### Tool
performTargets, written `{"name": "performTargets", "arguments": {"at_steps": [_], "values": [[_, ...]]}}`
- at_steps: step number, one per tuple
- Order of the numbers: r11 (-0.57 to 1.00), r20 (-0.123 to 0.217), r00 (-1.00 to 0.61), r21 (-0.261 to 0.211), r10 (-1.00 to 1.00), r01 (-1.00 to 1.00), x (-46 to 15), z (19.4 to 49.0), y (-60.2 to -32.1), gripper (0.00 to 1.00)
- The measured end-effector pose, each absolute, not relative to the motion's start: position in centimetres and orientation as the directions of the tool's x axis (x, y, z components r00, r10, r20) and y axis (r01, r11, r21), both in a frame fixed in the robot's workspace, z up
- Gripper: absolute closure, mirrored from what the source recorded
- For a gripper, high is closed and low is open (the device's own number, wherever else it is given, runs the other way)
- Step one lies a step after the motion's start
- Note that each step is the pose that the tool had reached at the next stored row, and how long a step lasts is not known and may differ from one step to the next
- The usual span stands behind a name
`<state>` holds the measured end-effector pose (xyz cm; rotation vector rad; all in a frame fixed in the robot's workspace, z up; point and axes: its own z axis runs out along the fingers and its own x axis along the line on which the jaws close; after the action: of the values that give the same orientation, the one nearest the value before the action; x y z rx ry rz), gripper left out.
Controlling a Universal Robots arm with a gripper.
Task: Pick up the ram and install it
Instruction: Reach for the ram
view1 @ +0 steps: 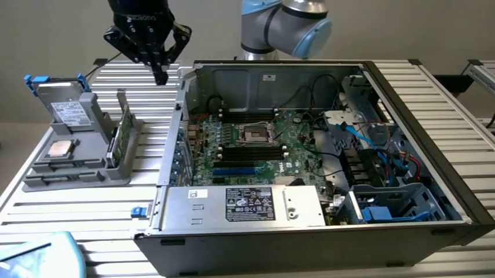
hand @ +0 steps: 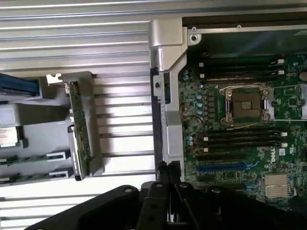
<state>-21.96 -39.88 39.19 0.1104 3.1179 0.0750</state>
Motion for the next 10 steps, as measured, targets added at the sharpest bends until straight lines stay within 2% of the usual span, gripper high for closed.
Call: {"name": "performTargets", "arguments": {"at_steps": [10], "values": [[0.998, -0.005, -0.998, 0.030, 0.064, 0.063, -24.1, 38.9, -39.9, 0.90]]}}
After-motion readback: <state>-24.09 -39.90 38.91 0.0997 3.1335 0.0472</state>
